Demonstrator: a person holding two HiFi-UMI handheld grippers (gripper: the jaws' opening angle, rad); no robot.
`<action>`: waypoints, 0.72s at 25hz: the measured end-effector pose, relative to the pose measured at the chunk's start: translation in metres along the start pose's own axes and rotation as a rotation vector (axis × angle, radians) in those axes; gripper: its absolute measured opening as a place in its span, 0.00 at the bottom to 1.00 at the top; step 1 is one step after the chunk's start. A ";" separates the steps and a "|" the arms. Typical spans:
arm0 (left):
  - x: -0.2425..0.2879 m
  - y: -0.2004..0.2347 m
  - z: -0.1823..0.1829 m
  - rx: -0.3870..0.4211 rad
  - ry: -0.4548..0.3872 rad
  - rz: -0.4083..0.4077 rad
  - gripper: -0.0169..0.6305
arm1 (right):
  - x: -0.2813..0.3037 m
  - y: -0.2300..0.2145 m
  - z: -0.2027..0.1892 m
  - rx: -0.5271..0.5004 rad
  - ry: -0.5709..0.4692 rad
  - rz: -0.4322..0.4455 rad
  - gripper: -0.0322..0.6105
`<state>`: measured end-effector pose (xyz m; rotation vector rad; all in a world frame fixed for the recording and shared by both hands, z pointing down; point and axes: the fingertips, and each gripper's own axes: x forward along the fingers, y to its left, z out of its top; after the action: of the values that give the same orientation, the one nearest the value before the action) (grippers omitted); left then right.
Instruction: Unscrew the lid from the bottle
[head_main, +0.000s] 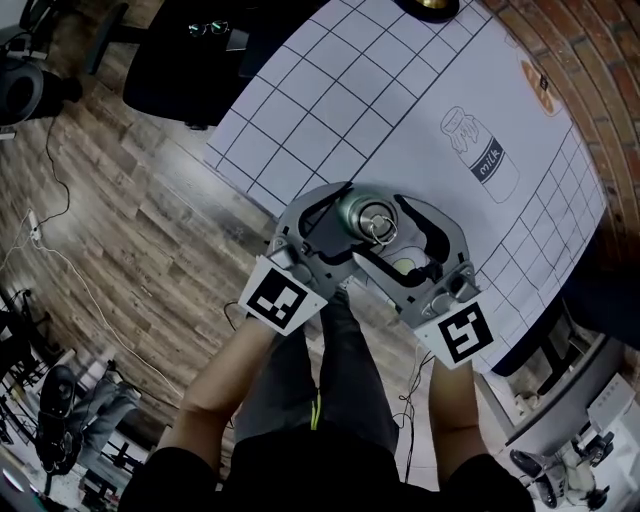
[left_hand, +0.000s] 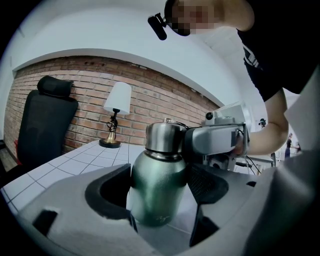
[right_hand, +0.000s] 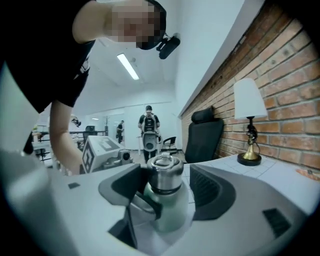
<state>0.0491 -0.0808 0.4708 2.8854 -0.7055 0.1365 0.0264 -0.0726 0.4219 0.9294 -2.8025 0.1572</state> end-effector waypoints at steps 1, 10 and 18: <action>0.000 0.000 0.000 -0.002 0.001 0.001 0.55 | 0.000 -0.002 0.001 0.029 -0.027 -0.074 0.50; -0.001 0.000 -0.002 -0.014 0.006 0.012 0.55 | 0.011 -0.004 0.001 0.124 -0.080 -0.372 0.50; 0.000 -0.001 -0.002 -0.017 0.004 0.018 0.55 | 0.011 -0.011 -0.003 0.075 -0.050 -0.356 0.47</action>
<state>0.0488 -0.0797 0.4729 2.8630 -0.7284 0.1378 0.0243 -0.0874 0.4275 1.4467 -2.6344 0.1908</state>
